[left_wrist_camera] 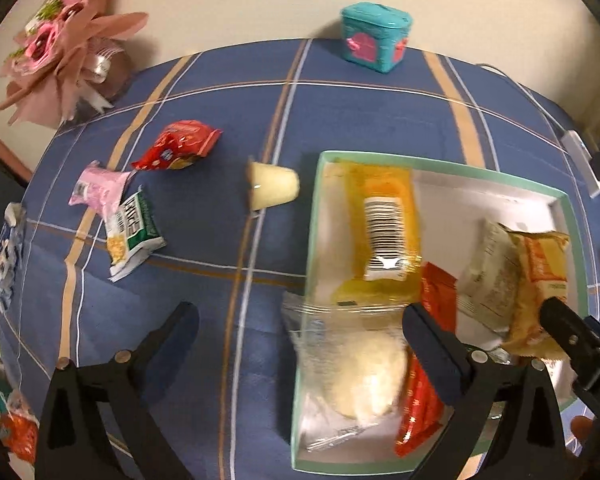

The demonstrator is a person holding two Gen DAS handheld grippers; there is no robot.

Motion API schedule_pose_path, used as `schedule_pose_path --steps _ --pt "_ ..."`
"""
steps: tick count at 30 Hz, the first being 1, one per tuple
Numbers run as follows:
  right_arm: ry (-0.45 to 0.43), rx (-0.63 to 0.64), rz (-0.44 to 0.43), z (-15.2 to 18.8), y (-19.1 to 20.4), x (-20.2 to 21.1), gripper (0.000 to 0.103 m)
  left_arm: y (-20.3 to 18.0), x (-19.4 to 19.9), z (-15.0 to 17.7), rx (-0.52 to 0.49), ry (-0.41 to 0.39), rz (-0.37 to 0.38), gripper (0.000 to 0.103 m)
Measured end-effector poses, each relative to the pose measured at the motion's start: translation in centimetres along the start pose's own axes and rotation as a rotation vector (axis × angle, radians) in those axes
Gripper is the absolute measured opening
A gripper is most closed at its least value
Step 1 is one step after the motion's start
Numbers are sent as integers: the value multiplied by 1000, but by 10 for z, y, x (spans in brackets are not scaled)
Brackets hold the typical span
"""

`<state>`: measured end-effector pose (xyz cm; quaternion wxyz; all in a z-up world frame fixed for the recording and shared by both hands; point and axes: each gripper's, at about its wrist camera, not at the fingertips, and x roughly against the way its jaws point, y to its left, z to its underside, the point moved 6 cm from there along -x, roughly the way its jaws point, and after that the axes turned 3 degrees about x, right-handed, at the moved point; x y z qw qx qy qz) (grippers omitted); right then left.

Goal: Organize snacks
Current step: 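Lift both open tools away from the tray toward the remaining snacks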

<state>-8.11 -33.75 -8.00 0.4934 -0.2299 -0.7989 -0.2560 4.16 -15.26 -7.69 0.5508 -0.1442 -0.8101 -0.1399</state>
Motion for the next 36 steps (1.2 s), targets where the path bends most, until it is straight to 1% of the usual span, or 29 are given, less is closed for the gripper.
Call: schedule_pose_path --steps 5,8,11,15,18,26,28,30,33,36 --pt "10 32 20 1 3 -2 103 10 -4 -2 21 7 -11 101" --pt "22 21 19 4 5 -2 103 13 -5 -3 19 12 -23 101" --pt "27 6 16 5 5 0 103 17 -6 -2 30 21 -5 101" --pt "19 13 27 6 8 6 103 21 -3 -3 28 20 -4 101" --pt "9 16 26 5 12 11 103 25 3 -6 33 6 9 102" --pt "-17 69 18 2 34 24 103 42 21 -16 11 -45 6 102" --pt "-26 76 12 0 42 27 103 50 23 -18 0 -51 -4 102" --pt "-36 83 5 0 50 30 103 60 24 -19 11 -54 -16 102" --pt "-52 103 -9 -1 67 34 103 81 23 -23 57 -50 -12 101" --pt "-54 124 -24 1 85 34 103 106 22 -25 111 -46 -25 102"
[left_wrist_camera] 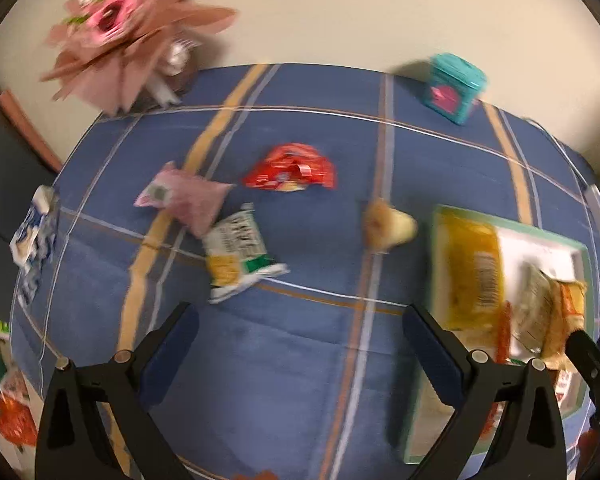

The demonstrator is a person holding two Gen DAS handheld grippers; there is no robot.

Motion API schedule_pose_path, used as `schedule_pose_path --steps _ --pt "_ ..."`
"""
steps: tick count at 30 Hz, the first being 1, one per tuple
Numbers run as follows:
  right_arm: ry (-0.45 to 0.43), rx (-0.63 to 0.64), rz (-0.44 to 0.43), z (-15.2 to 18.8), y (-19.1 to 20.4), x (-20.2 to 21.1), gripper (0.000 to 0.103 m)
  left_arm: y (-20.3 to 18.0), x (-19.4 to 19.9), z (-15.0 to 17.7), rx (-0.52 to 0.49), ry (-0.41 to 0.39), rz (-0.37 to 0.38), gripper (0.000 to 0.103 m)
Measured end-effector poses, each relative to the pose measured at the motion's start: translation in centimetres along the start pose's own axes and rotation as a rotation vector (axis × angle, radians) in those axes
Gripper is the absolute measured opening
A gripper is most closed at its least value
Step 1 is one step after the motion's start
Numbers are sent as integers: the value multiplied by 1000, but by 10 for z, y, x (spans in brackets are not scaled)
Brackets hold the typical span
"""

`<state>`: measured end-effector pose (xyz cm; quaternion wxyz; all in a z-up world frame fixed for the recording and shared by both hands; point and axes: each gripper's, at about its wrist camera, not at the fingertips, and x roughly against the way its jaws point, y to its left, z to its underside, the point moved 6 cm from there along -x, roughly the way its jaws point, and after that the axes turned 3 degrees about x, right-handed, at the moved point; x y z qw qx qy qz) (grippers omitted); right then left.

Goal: Organize snacks
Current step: 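Lift both open tools away from the tray toward the remaining snacks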

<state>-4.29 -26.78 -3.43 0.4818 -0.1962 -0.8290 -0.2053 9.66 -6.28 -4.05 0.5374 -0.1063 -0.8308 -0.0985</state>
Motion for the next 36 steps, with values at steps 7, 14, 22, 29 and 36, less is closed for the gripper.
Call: schedule_pose_path --steps 7,14,22,29,36 --pt "9 65 -17 2 43 -8 103 53 -8 -5 127 13 -15 101" --pt "30 124 -46 8 88 -21 103 88 -17 -4 199 30 -11 101" --pt "59 198 -94 18 140 -41 103 120 -25 -3 269 43 -22 101" --pt "73 188 -109 14 154 -58 103 123 -40 -4 295 68 -2 102" --pt "58 172 -108 3 153 -68 103 116 -60 -8 298 103 17 101"
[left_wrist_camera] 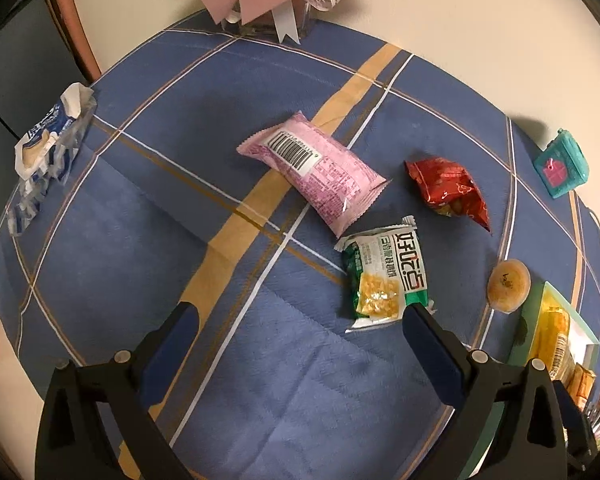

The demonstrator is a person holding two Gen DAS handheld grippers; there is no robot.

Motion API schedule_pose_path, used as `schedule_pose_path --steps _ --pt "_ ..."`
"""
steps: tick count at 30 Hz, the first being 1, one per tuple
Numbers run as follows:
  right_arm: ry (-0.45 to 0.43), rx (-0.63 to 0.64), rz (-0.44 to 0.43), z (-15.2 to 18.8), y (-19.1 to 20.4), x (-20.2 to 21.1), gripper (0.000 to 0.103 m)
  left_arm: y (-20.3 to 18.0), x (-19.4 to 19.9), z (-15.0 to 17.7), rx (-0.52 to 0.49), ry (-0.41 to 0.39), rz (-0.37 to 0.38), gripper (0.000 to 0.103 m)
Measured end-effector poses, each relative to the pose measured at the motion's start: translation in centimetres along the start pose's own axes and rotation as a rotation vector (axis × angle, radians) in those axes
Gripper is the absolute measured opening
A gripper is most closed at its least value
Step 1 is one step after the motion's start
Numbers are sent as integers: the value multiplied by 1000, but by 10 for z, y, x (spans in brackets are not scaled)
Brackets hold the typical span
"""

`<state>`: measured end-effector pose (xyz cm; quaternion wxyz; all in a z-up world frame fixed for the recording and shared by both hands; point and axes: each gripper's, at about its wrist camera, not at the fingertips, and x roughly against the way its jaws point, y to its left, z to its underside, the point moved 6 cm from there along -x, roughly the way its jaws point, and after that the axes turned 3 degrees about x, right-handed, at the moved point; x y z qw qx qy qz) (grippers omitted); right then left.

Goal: Organize snacks
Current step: 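Lift both open tools away from the tray toward the remaining snacks, then close the right tool on the yellow pudding cup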

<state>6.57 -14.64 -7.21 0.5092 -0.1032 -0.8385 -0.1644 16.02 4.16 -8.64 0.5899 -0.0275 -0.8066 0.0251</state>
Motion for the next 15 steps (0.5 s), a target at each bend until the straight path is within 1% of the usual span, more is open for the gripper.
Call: schedule_pose_path --steps 2,4,6,15 --pt "-30 -1 12 -5 -2 2 103 -4 -4 -2 -4 7 8 102" --pt "-52 1 -7 -10 -2 3 103 -6 -9 -5 -3 13 13 102" --pt "-58 3 -25 -13 -1 2 103 -9 -14 -7 1 19 22 102" --pt "-105 41 -43 -38 -5 0 103 -24 -28 -24 -4 13 69 102"
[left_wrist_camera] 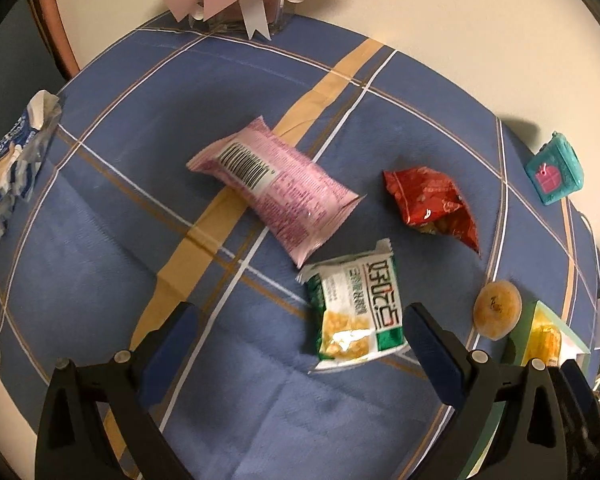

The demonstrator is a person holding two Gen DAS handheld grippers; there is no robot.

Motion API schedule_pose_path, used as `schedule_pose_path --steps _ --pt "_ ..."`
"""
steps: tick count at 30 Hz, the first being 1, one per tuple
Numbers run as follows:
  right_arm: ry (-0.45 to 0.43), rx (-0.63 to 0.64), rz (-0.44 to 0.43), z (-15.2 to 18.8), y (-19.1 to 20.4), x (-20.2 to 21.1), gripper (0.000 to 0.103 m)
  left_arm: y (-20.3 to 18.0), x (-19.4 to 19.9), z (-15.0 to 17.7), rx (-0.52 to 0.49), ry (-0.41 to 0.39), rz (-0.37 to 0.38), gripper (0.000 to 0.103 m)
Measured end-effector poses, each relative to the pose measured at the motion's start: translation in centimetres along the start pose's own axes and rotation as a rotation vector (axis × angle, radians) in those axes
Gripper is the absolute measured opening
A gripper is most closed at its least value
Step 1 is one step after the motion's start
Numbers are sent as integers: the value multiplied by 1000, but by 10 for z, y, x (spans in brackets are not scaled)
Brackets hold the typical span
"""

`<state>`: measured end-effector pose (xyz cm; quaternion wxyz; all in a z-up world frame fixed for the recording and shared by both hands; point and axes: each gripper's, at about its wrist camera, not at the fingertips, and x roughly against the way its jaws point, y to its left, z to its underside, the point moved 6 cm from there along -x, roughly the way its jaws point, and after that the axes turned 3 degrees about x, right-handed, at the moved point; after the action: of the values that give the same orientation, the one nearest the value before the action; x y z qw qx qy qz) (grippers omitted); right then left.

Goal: Organize snacks
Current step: 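Close the right tool on the yellow pudding cup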

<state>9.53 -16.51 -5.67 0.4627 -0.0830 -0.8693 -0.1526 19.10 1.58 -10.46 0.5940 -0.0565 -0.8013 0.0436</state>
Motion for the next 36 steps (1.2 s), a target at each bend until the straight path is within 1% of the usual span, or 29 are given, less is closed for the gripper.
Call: schedule_pose_path --steps 3,7,11,13,17,19,22,26,28,30,33,35,36 --pt "8 -16 -35 -5 -5 -8 103 -1 -5 -6 20 -4 16 102" --pt "63 -57 -101 -7 -7 -25 103 1 -8 -10 62 -10 43 102" --pt "76 -14 -97 -12 -2 -32 101 -2 -11 -16 61 -20 54 102" --pt "80 5 -89 -15 -1 -33 91 -3 -11 -17 64 -21 62 102" --pt "93 46 -84 -20 5 -36 81 -6 -14 -17 62 -13 67 101" --pt "108 60 -71 -21 5 -40 71 -8 -15 -17 50 -11 62 102" --pt "133 77 -46 -21 4 -47 62 -11 -17 -15 37 -3 59 101" --pt "167 95 -5 -22 2 -56 60 -15 -20 -11 21 16 55 101" --pt "188 102 12 -22 0 -61 53 -17 -22 -9 17 21 53 101" --pt "205 111 29 -21 -1 -66 53 -18 -25 -8 23 29 57 101" --pt "231 122 50 -20 -2 -74 50 -23 -29 -6 22 41 72 101" --pt "242 123 68 -19 -4 -78 48 -27 -32 -4 9 44 68 98" --pt "248 122 68 -18 -4 -80 46 -30 -33 -3 1 45 64 93"
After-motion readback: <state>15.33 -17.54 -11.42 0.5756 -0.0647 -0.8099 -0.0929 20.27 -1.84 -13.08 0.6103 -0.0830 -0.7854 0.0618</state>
